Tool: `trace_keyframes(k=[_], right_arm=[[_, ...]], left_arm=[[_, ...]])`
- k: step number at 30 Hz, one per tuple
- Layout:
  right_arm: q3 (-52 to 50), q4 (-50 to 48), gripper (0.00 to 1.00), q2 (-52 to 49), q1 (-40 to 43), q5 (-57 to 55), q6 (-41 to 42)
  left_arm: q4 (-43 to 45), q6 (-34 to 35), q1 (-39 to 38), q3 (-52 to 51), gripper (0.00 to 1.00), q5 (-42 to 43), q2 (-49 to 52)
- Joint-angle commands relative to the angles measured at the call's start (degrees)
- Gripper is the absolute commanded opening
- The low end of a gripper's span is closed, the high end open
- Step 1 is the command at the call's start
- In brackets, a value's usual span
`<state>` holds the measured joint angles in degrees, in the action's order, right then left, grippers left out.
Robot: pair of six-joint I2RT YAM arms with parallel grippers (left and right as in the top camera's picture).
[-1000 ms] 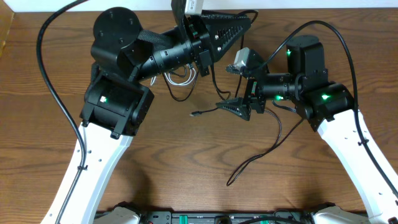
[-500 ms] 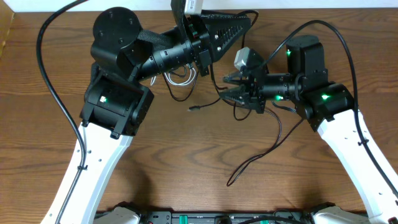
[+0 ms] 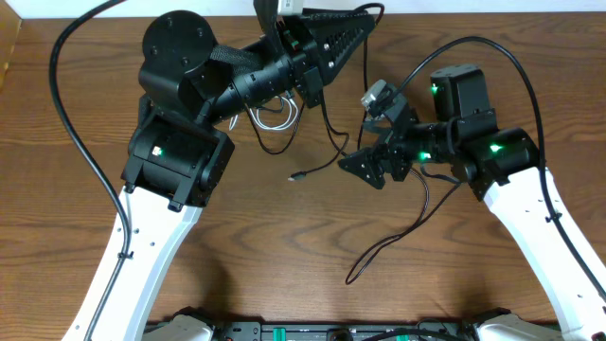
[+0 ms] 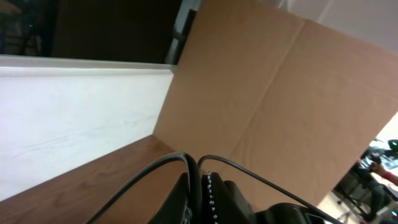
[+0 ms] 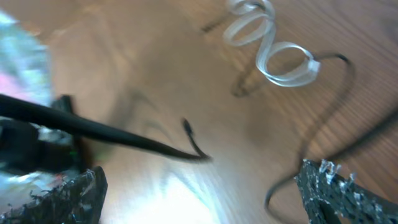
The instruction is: Untangle cables
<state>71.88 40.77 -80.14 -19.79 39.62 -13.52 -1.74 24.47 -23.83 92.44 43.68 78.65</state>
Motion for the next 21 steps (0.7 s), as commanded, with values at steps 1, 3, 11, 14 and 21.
trace_keyframes(k=[1,3,11,14,21], right_arm=[[0.4,0.9,0.95,2.2,-0.4,-8.7,2.4],[0.4,0.8,0.97,2.7,-0.4,-8.6,2.4],[0.4,-4.2,0.99,5.0,-0.5,-9.4,1.8],[0.4,-5.8,0.99,5.0,-0.5,-4.3,-2.3],[0.4,-11.5,0.99,5.0,-0.5,2.0,-2.4]], left_arm=[[-0.4,-0.9,-0.1,0.3,0.07,-2.8,-0.1],[-0.9,-1.6,-0.1,0.3,0.07,-2.9,0.0],[-1.2,-1.5,-0.1,0.3,0.07,-2.8,0.0],[-1.2,-1.4,-0.1,0.3,0.08,-2.8,0.0],[1.8,3.1,-0.2,0.3,0.07,0.9,-0.1]])
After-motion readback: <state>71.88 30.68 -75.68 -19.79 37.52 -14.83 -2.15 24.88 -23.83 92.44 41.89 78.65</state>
